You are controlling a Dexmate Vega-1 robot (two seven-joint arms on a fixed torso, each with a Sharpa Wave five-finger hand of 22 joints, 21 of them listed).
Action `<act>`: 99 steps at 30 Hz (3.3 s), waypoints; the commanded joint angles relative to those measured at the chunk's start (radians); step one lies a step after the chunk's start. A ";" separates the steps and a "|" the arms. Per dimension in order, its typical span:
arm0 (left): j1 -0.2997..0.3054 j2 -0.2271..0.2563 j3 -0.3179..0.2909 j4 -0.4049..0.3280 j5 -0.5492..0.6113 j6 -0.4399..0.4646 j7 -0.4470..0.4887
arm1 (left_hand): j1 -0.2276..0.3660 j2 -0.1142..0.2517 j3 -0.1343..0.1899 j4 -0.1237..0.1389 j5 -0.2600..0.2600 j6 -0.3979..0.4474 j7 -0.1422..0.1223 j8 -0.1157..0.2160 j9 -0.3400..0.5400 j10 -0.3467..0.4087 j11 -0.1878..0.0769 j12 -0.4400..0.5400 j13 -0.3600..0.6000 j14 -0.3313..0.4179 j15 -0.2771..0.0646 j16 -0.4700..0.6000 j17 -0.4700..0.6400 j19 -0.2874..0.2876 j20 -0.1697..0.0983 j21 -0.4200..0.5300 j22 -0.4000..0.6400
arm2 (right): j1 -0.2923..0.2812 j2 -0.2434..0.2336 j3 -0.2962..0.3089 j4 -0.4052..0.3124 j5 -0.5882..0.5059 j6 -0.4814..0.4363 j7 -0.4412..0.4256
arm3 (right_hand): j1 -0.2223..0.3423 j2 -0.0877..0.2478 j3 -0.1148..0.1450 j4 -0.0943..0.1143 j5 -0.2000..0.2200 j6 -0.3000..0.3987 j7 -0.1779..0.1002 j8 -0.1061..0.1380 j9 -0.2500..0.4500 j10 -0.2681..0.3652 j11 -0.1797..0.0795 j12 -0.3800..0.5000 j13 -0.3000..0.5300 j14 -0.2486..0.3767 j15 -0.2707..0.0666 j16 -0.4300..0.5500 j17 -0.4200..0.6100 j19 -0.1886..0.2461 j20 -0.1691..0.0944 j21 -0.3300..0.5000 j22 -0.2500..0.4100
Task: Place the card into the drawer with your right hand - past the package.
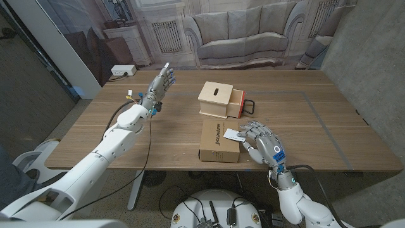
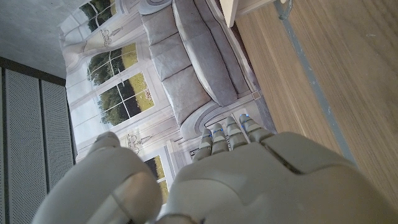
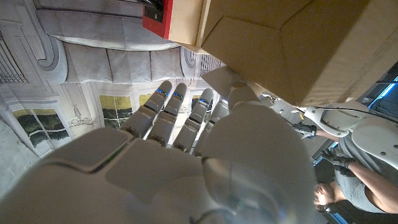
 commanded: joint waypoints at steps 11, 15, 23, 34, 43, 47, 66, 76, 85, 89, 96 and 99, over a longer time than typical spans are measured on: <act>-0.014 -0.014 -0.015 0.061 -0.023 -0.047 -0.033 | 0.008 0.005 -0.002 0.001 -0.002 0.004 0.002 -0.001 0.002 0.004 -0.002 0.002 0.004 0.001 -0.003 0.001 0.003 -0.010 -0.012 0.000 0.003 | 0.009 0.008 -0.004 -0.012 -0.027 -0.033 0.015 | 0.007 0.013 -0.003 0.002 -0.005 0.020 0.000 0.025 0.012 0.025 0.000 0.004 0.000 0.030 -0.152 0.009 0.004 0.008 -0.122 0.007 0.006; -0.016 -0.015 -0.016 0.069 -0.025 -0.054 -0.042 | 0.008 0.005 -0.003 0.001 -0.002 0.005 0.002 -0.001 0.002 0.003 -0.002 0.002 0.004 0.001 -0.004 0.001 0.003 -0.010 -0.012 0.000 0.003 | 0.003 0.005 0.000 -0.024 -0.027 -0.044 0.019 | 0.008 0.013 -0.003 0.001 -0.005 0.023 0.000 0.027 0.013 0.028 0.000 0.004 0.000 0.033 -0.153 0.009 0.004 0.009 -0.121 0.008 0.006; -0.021 -0.018 -0.016 0.079 -0.029 -0.062 -0.051 | 0.009 0.006 -0.004 0.001 -0.002 0.004 0.002 -0.001 0.002 0.003 -0.002 0.002 0.004 0.001 -0.004 0.001 0.003 -0.010 -0.012 0.000 0.003 | -0.008 0.002 0.006 -0.056 -0.027 -0.054 0.030 | 0.009 0.013 -0.004 -0.001 -0.006 0.026 0.001 0.032 0.013 0.035 0.000 0.005 0.000 0.039 -0.153 0.008 0.003 0.010 -0.121 0.008 0.006; 0.002 -0.012 -0.030 0.060 -0.033 -0.074 -0.038 | 0.009 0.007 -0.006 0.001 -0.003 0.003 0.002 -0.002 0.002 0.003 -0.002 0.001 0.004 0.001 -0.003 0.001 0.004 -0.011 -0.012 0.000 0.003 | -0.019 -0.013 0.023 -0.104 -0.045 -0.070 0.048 | 0.009 0.014 -0.004 -0.002 -0.007 0.030 0.001 0.036 0.012 0.041 0.000 0.005 0.000 0.042 -0.153 0.007 0.003 0.010 -0.122 0.008 0.006; 0.024 -0.008 -0.041 0.041 -0.040 -0.079 -0.026 | 0.008 0.008 -0.007 0.003 -0.004 0.004 0.002 -0.001 0.002 0.004 -0.002 0.002 0.004 0.001 -0.003 0.001 0.004 -0.012 -0.012 -0.001 0.003 | -0.024 -0.029 0.042 -0.118 -0.041 -0.058 0.054 | 0.009 0.013 -0.005 -0.002 -0.008 0.032 0.001 0.039 0.011 0.045 0.000 0.004 0.000 0.044 -0.152 0.006 0.003 0.009 -0.122 0.007 0.006; 0.030 -0.010 -0.043 0.039 -0.049 -0.076 -0.027 | 0.008 0.009 -0.008 0.003 -0.004 0.004 0.001 -0.001 0.002 0.003 -0.001 0.002 0.004 0.001 -0.003 0.001 0.004 -0.012 -0.012 0.000 0.003 | -0.026 -0.034 0.051 -0.124 -0.045 -0.053 0.048 | 0.009 0.013 -0.005 -0.003 -0.009 0.031 0.001 0.039 0.010 0.046 0.000 0.004 0.000 0.044 -0.152 0.005 0.003 0.010 -0.123 0.007 0.006; 0.021 -0.016 -0.046 0.051 -0.057 -0.081 -0.036 | 0.007 0.011 -0.011 0.005 -0.006 0.005 0.004 -0.001 0.002 0.005 -0.002 0.002 0.004 0.001 -0.003 0.001 0.004 -0.013 -0.014 0.000 0.003 | -0.070 -0.050 0.110 -0.196 -0.033 -0.087 0.083 | 0.011 0.015 -0.006 -0.004 -0.010 0.035 0.001 0.043 0.006 0.051 0.000 0.001 -0.001 0.047 -0.155 0.003 0.002 0.010 -0.123 0.007 0.006; 0.009 -0.024 -0.041 0.068 -0.053 -0.082 -0.037 | 0.007 0.013 -0.013 0.005 -0.007 0.006 0.005 -0.001 0.002 0.004 0.000 0.002 0.004 0.000 -0.002 0.001 0.004 -0.015 -0.012 -0.001 0.003 | -0.072 -0.053 0.133 -0.225 -0.052 -0.114 0.111 | 0.012 0.014 -0.006 -0.006 -0.010 0.035 0.001 0.044 0.004 0.053 0.000 0.000 -0.001 0.050 -0.155 0.003 0.002 0.011 -0.122 0.007 0.006; 0.012 -0.019 -0.041 0.060 -0.052 -0.061 -0.017 | 0.008 0.014 -0.014 0.006 -0.008 0.010 0.005 0.001 0.002 0.011 0.001 0.004 0.004 0.006 0.001 0.003 0.004 -0.011 -0.011 0.001 0.003 | -0.062 -0.053 0.147 -0.242 -0.040 -0.118 0.163 | 0.014 0.012 -0.007 -0.008 -0.010 0.037 0.001 0.046 0.001 0.056 0.001 -0.001 -0.001 0.052 -0.155 0.001 0.001 0.009 -0.122 0.006 0.006; 0.015 -0.014 -0.040 0.051 -0.047 -0.054 -0.011 | 0.008 0.014 -0.015 0.006 -0.009 0.012 0.005 0.001 0.002 0.011 0.001 0.004 0.004 0.007 0.001 0.003 0.004 -0.011 -0.011 0.001 0.003 | -0.056 -0.053 0.158 -0.244 -0.027 -0.108 0.170 | 0.014 0.012 -0.008 -0.008 -0.010 0.037 0.001 0.047 0.001 0.056 0.001 -0.002 -0.001 0.052 -0.155 0.000 0.001 0.008 -0.122 0.005 0.006; 0.023 -0.008 -0.040 0.037 -0.043 -0.047 -0.002 | 0.008 0.015 -0.016 0.006 -0.009 0.013 0.007 0.001 0.002 0.012 0.003 0.004 0.004 0.008 0.002 0.003 0.004 -0.010 -0.009 0.001 0.003 | -0.046 -0.052 0.175 -0.251 -0.016 -0.104 0.191 | 0.015 0.012 -0.008 -0.009 -0.010 0.037 0.001 0.048 -0.001 0.057 0.001 -0.004 -0.001 0.052 -0.155 -0.001 0.001 0.009 -0.122 0.006 0.005; 0.027 -0.010 -0.041 0.036 -0.049 -0.049 -0.005 | 0.008 0.015 -0.016 0.006 -0.010 0.013 0.006 0.001 0.002 0.012 0.004 0.004 0.004 0.008 0.002 0.003 0.004 -0.010 -0.009 0.001 0.003 | -0.043 -0.049 0.183 -0.250 -0.012 -0.106 0.194 | 0.015 0.012 -0.009 -0.009 -0.010 0.037 0.001 0.048 -0.002 0.057 0.001 -0.004 -0.001 0.052 -0.155 -0.001 0.001 0.008 -0.123 0.005 0.005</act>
